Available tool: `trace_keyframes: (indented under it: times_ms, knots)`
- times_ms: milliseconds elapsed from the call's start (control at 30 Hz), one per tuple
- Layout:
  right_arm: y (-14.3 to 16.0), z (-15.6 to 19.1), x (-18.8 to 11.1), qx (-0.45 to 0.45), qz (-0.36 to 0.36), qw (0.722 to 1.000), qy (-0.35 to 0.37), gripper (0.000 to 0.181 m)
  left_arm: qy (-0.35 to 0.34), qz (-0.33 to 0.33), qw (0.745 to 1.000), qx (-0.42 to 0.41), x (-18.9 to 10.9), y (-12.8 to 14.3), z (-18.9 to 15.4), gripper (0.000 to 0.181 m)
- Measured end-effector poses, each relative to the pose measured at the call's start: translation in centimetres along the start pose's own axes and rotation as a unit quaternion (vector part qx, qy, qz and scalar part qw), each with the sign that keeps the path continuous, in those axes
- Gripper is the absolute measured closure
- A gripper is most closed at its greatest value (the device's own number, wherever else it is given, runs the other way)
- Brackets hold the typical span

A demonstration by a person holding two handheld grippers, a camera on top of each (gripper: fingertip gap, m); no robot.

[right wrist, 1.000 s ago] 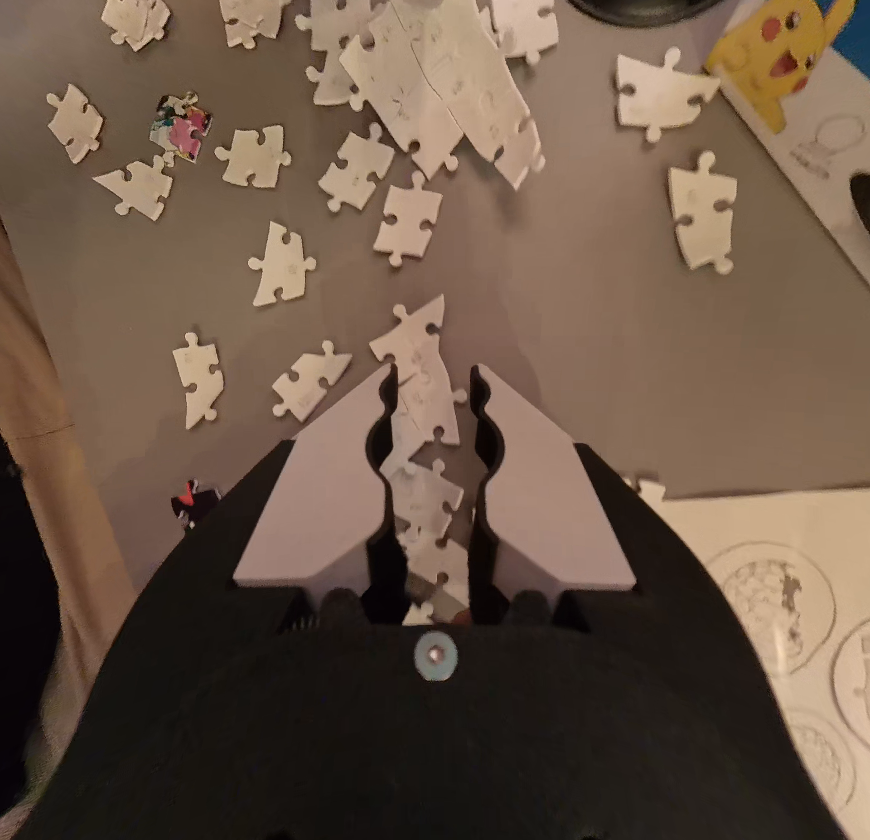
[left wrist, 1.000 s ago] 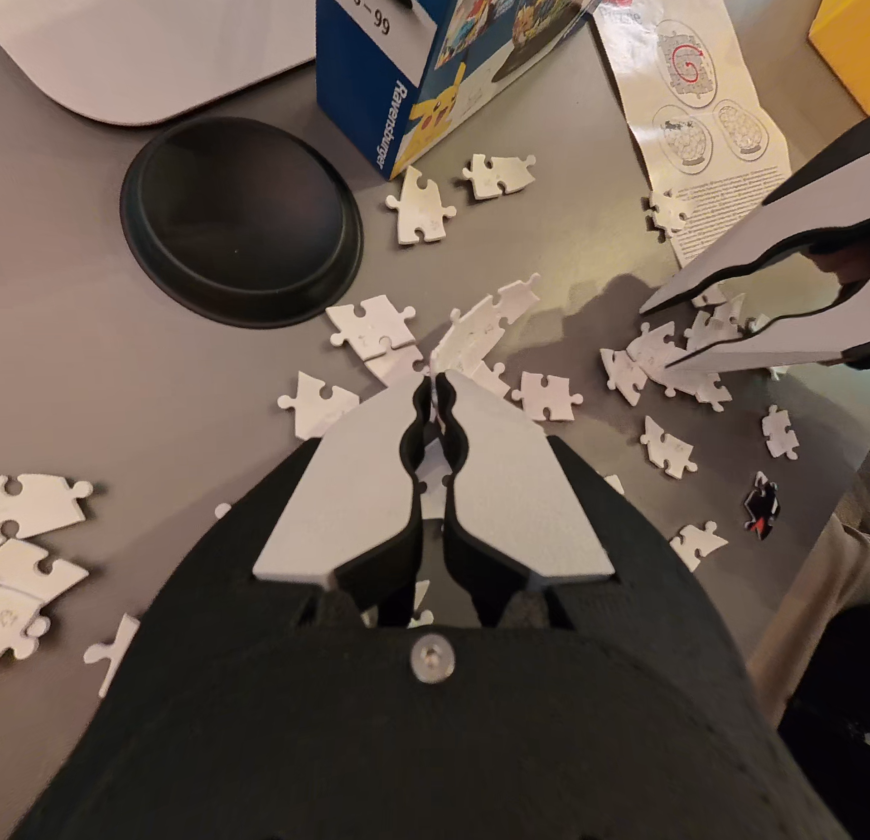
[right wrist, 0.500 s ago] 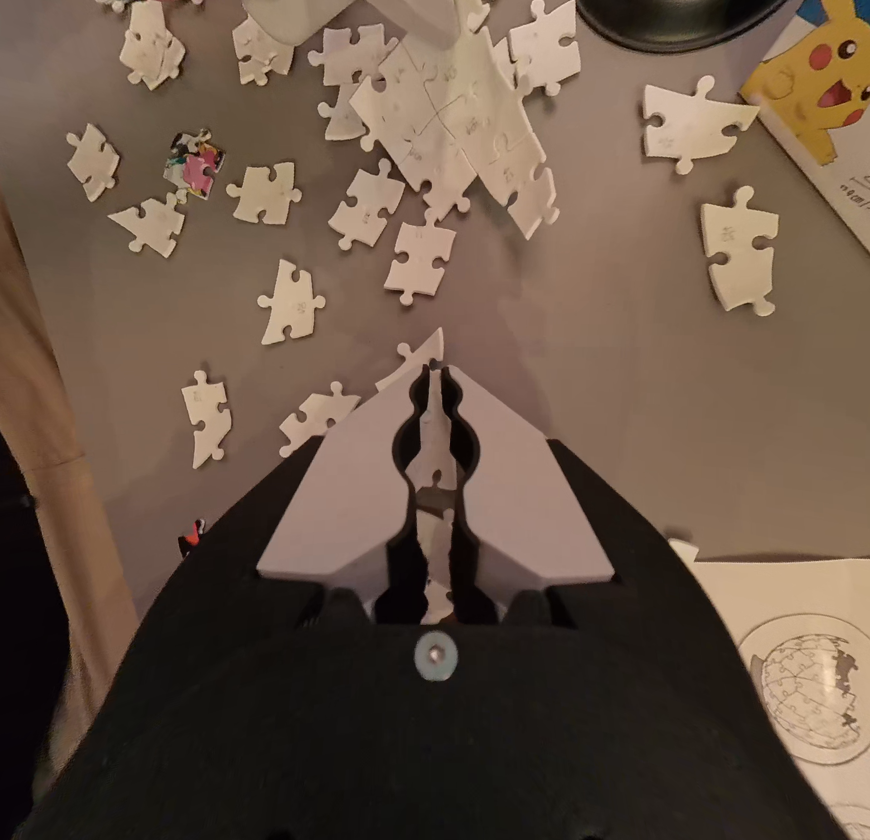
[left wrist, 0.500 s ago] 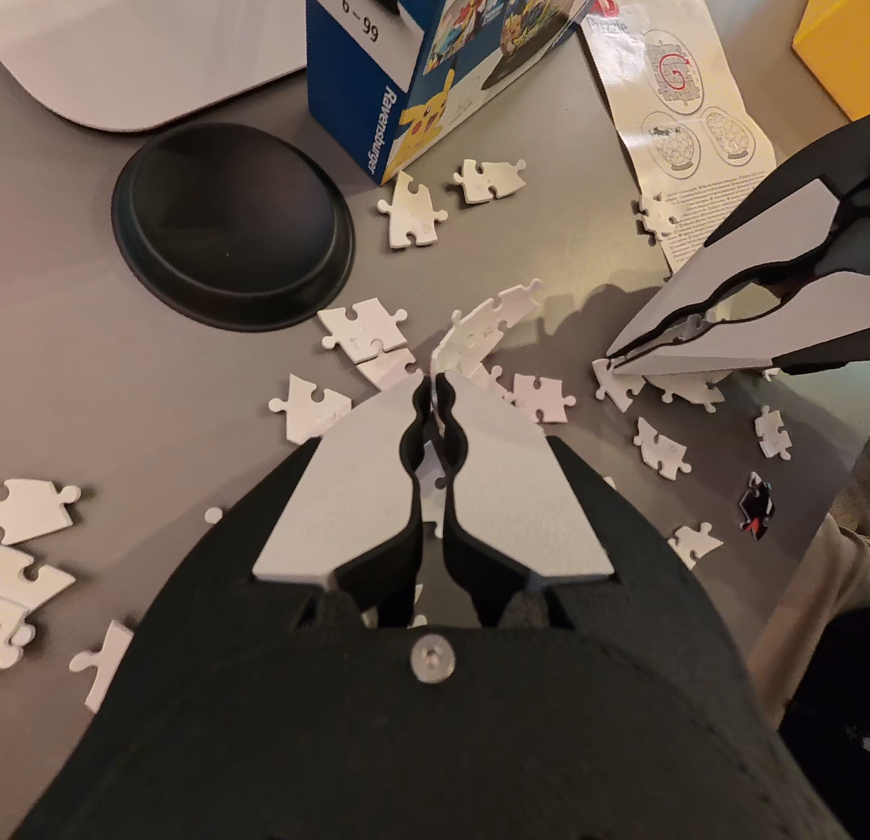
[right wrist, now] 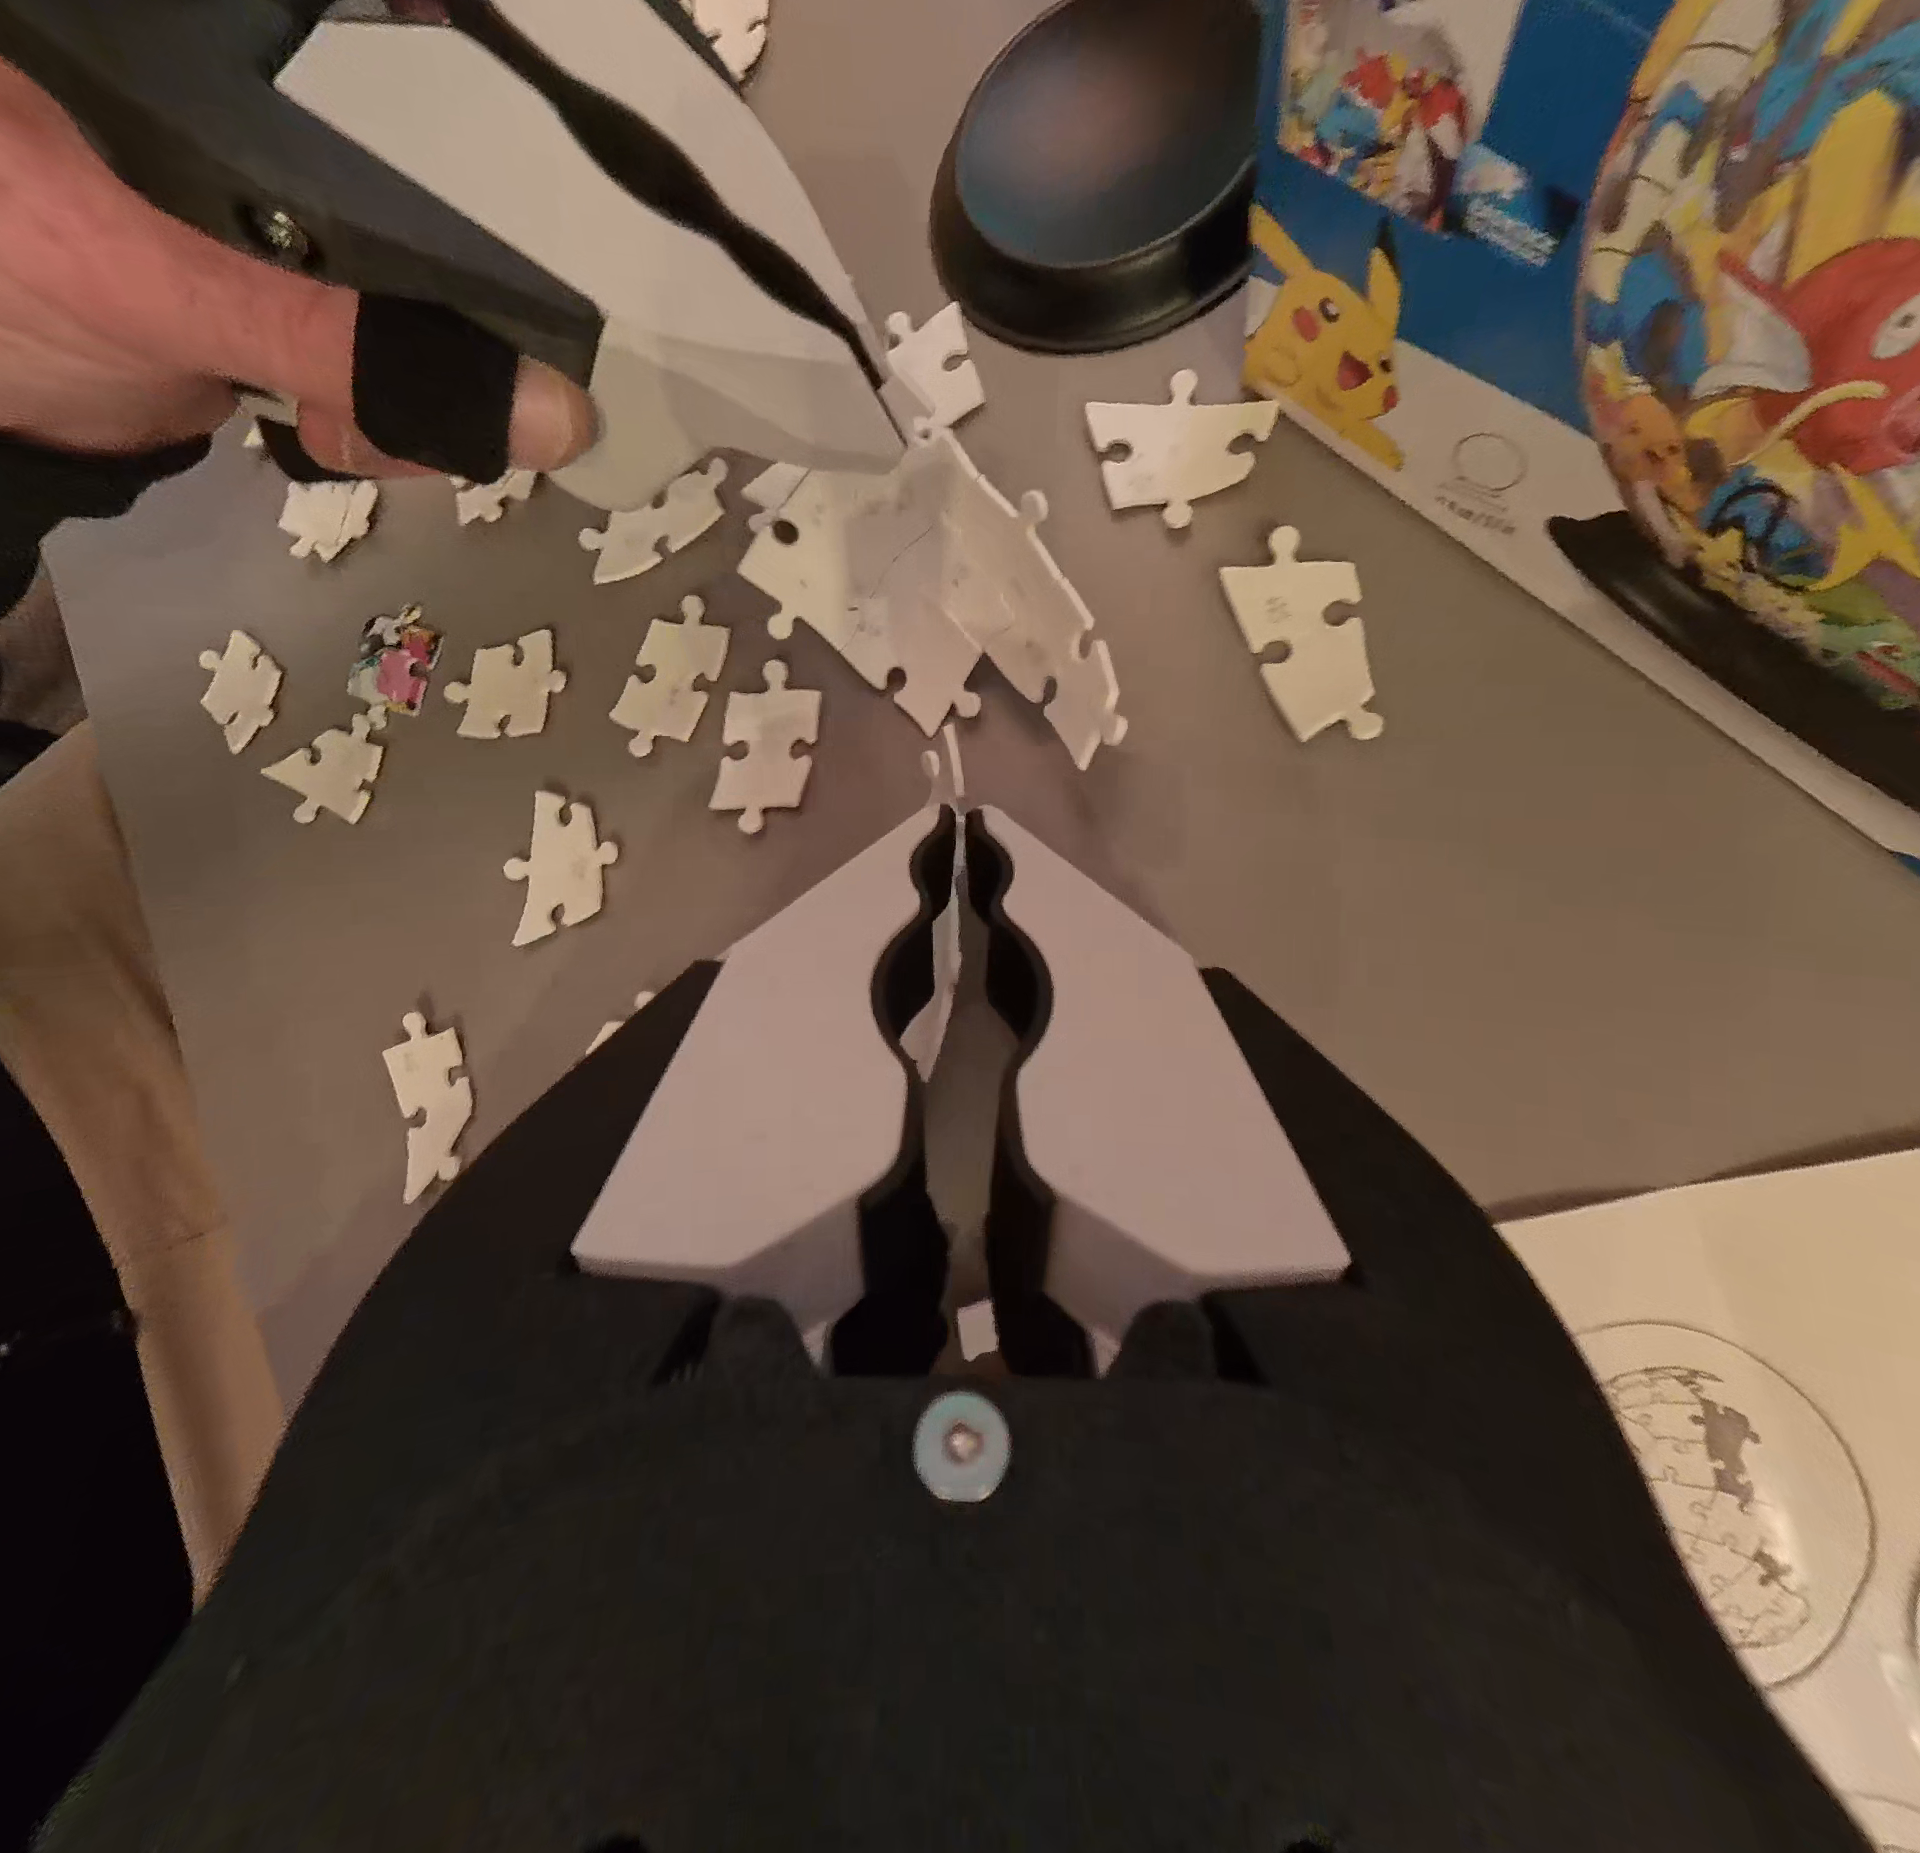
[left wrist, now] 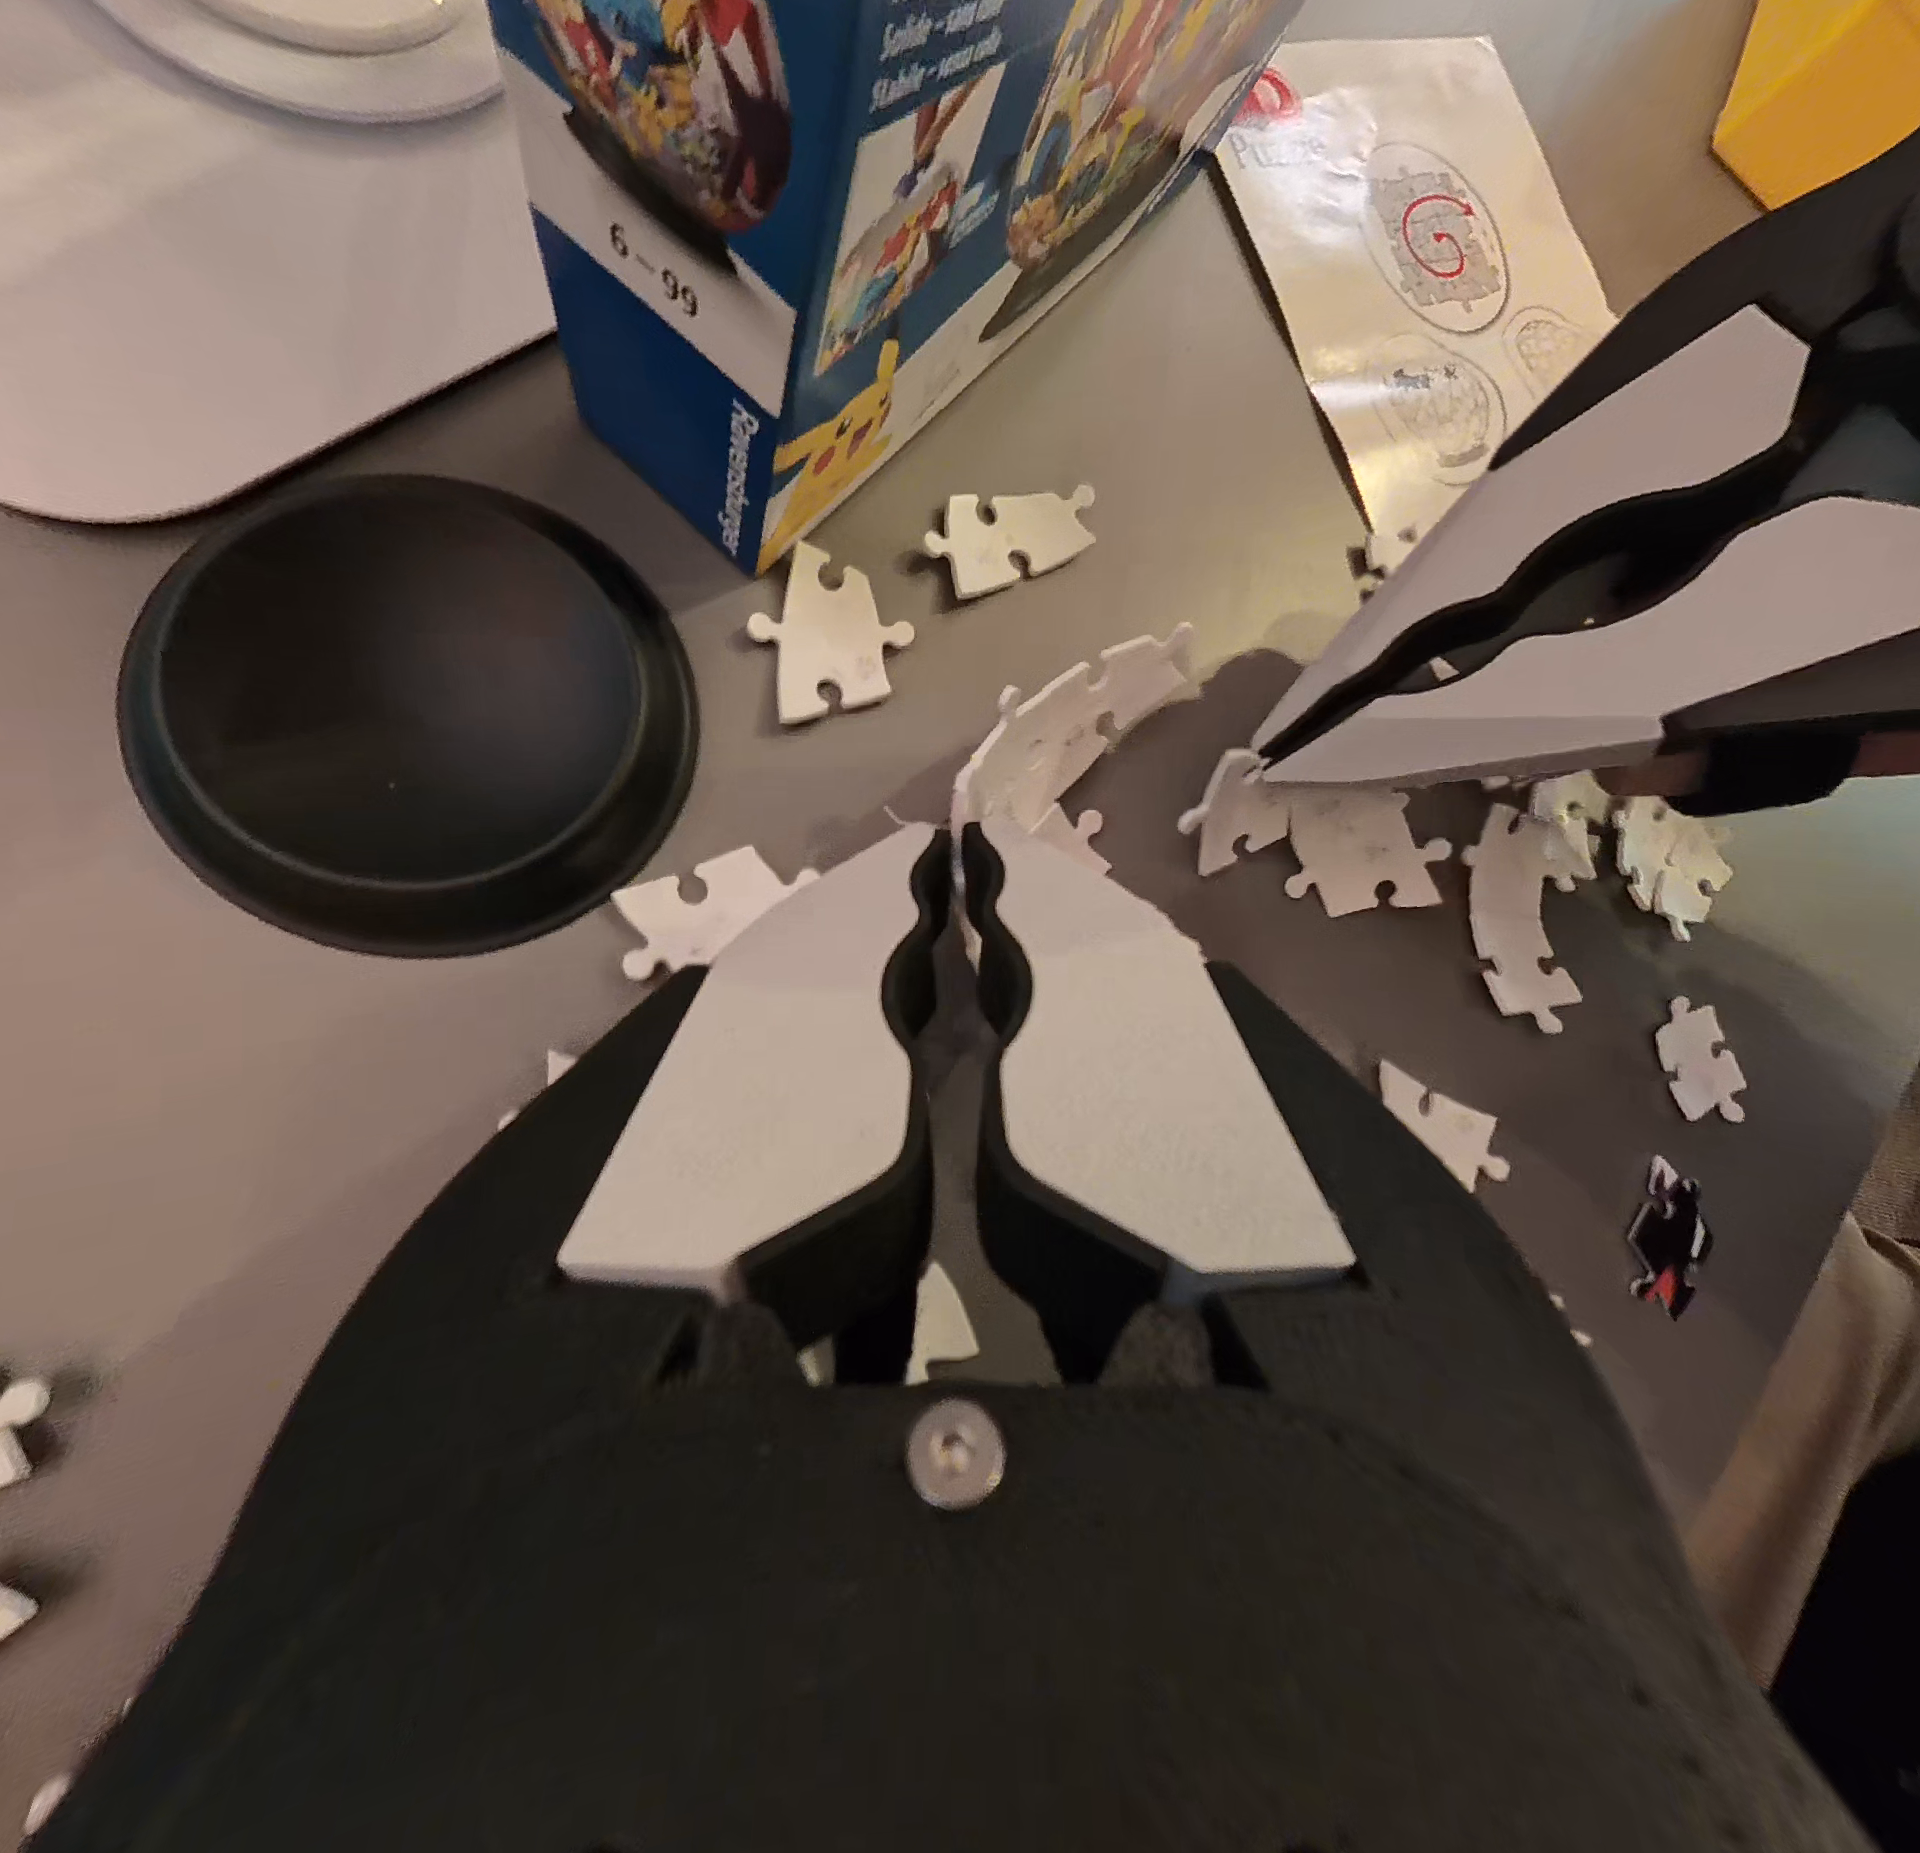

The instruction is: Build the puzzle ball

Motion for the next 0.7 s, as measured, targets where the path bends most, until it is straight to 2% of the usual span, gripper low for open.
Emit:
trace_keyframes:
  times_ms: [167,367,700]
  knots:
    - [0.2,-1.2,-0.3,0.089,-0.049,0.995,0.015,0.181,-0.001,-0.009,1.000,-0.012,0.6,-0.2,-0.1,0.179]
    - [1.0,-1.8,-0.3,0.196,-0.117,0.972,0.048,0.181,-0.001,-0.025,0.999,-0.039,1.1,0.1,-0.1,0.179]
    - [1.7,-1.1,0.4,0.267,-0.176,0.942,0.102,0.181,-0.015,-0.053,0.996,-0.066,1.1,0.5,-0.4,0.179]
Point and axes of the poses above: each gripper's, where its closed fingertips meet, x out along the fingers, y out of its underside, z = x × y across the jaws, the point moved 9 cm from there along -x, back along the fingers, and after that the axes turned 8 degrees about -z, right-handed, at the moved point
